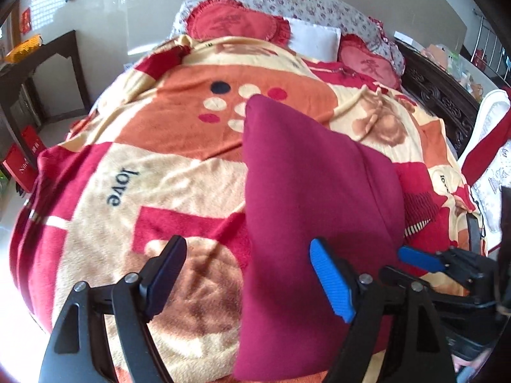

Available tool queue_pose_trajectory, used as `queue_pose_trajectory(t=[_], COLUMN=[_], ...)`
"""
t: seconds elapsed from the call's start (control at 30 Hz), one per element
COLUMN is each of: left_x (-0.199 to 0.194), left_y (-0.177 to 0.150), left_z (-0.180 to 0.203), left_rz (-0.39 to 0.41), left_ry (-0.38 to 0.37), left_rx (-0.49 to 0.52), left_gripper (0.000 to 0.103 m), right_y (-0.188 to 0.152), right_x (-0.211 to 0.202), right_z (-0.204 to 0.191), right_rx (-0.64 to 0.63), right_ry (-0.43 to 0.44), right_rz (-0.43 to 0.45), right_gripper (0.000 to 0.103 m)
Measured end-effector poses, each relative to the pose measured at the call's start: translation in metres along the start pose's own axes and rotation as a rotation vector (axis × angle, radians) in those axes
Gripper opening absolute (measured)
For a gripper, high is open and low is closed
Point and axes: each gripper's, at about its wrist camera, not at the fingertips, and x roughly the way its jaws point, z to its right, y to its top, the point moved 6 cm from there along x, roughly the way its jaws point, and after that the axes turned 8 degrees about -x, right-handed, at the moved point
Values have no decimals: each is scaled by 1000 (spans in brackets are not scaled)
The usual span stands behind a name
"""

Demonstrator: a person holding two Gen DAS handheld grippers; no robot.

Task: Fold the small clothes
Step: 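Open the right gripper and withdraw it from the folded shirt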

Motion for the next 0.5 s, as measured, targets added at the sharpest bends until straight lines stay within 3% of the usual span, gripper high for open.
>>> queue_pose_trajectory(t=[0.2, 0.33, 0.5], left_x=[-22, -40, -62], left_y=[1, 2, 0], left_z=[-4, -3, 6], left_rz=[50, 94, 127], left_ry=[3, 5, -20], left_rx=[-13, 2, 2], left_gripper=[89, 94, 97], right_y=[1, 5, 5], right_x=[-8, -38, -66], right_z=[-1, -1, 0], right_rx=[18, 93, 147], right_ry=[-20, -4, -51], right_rz=[21, 68, 93], right_gripper=[19, 20, 30])
